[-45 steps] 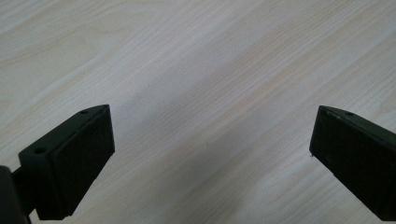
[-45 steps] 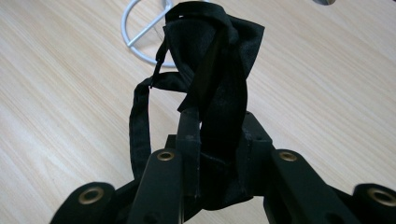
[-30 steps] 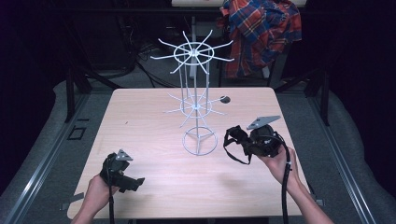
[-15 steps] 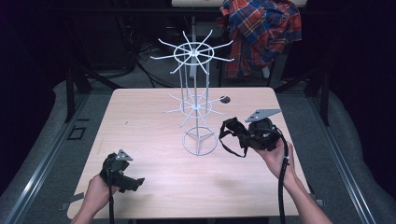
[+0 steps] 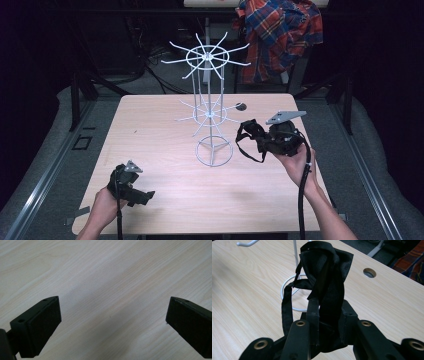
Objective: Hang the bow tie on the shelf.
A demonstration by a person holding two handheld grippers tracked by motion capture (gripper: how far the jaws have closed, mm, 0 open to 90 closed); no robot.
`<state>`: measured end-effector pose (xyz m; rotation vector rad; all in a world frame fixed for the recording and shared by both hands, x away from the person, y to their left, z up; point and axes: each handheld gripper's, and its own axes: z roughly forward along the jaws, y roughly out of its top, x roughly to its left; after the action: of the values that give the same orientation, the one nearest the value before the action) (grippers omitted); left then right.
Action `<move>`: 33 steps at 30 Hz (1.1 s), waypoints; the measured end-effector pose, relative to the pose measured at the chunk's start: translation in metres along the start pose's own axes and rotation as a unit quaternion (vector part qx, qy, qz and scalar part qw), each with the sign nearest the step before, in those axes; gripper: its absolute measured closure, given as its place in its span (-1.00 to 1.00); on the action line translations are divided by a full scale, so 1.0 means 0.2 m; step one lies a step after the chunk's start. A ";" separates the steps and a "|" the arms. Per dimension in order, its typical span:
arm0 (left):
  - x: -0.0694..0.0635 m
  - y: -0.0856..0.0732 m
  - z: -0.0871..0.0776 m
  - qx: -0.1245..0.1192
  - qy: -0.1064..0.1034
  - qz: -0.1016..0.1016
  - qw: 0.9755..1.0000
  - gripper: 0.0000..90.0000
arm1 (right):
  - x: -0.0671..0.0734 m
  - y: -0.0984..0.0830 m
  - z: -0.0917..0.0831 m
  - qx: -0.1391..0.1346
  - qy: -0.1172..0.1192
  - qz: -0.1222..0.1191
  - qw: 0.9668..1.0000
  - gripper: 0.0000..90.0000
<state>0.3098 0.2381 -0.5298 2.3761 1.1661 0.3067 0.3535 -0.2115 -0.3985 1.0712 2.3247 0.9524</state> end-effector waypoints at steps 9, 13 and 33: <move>0.00 0.00 0.00 0.000 0.000 0.000 1.000 -1.00 | -0.02 0.02 0.01 -0.008 -0.010 0.003 1.000 0.64; 0.00 0.00 0.00 0.000 -0.002 -0.002 1.000 -1.00 | -0.03 0.04 0.03 -0.007 -0.014 0.003 1.000 0.64; 0.00 -0.01 0.00 0.001 -0.005 -0.001 1.000 -1.00 | -0.06 0.10 0.10 -0.006 -0.016 0.018 1.000 0.64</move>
<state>0.3098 0.2391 -0.5309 2.3748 1.1636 0.2921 0.3828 -0.2046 -0.3964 1.1194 2.2779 0.9533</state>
